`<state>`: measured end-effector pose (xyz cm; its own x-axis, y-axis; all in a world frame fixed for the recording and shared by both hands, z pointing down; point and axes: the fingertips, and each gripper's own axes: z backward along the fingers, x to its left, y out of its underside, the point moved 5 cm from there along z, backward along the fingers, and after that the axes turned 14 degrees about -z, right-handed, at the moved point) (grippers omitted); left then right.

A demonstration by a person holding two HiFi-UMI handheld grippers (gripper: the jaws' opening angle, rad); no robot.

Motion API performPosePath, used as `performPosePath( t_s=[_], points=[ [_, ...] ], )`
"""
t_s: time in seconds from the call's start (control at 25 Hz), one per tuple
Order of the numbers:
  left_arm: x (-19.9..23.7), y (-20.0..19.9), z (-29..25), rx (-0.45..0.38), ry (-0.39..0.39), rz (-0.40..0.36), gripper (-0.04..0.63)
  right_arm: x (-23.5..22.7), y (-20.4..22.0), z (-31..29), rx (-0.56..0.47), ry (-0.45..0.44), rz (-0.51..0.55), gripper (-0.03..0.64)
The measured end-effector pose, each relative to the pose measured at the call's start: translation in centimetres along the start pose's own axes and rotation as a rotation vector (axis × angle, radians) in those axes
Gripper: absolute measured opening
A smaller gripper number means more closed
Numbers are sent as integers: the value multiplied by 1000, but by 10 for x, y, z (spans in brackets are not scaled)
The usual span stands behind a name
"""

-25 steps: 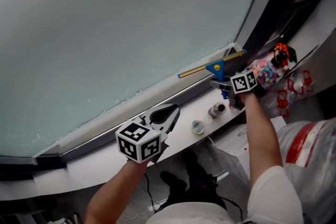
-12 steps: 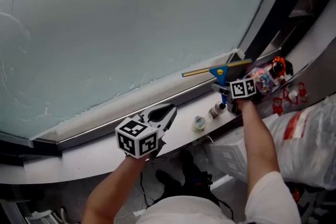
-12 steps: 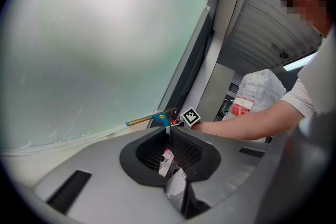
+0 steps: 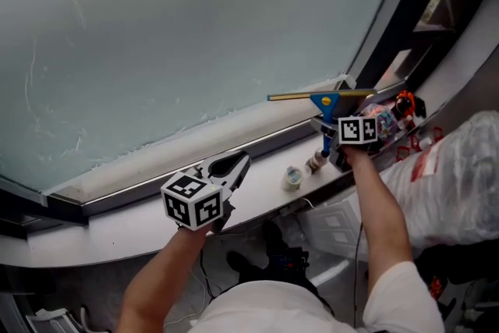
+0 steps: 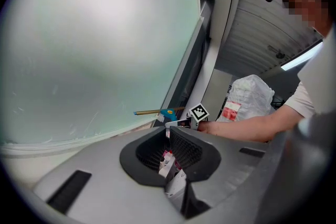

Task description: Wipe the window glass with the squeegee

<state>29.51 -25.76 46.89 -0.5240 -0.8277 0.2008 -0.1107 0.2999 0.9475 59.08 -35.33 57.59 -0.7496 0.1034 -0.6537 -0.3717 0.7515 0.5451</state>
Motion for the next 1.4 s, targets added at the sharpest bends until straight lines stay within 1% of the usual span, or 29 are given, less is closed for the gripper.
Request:
performPosePath(
  t_s=[0.16, 0.36, 0.52, 0.8, 0.96, 1.16, 1.4],
  points=[
    [-11, -1, 22, -33, 0, -8, 48, 34, 10, 13, 4, -23, -35, 80],
    [-25, -1, 49, -78, -10, -13, 48, 80, 29, 34, -22, -15, 46, 80],
    [-34, -3, 68, -118, -42, -14, 48, 111, 44, 49, -52, -37, 54, 80],
    [-56, -4, 98, -159, -126, -29, 48, 148, 62, 79, -108, -49, 78, 80],
    [-79, 9, 116, -169, -183, -5, 48, 170, 91, 99, -74, -77, 144, 80],
    [-120, 20, 139, -190, -253, 31, 48, 191, 128, 125, -14, -111, 246, 80],
    [-171, 39, 174, -192, -321, 49, 48, 211, 169, 165, 11, -154, 294, 80]
  ],
)
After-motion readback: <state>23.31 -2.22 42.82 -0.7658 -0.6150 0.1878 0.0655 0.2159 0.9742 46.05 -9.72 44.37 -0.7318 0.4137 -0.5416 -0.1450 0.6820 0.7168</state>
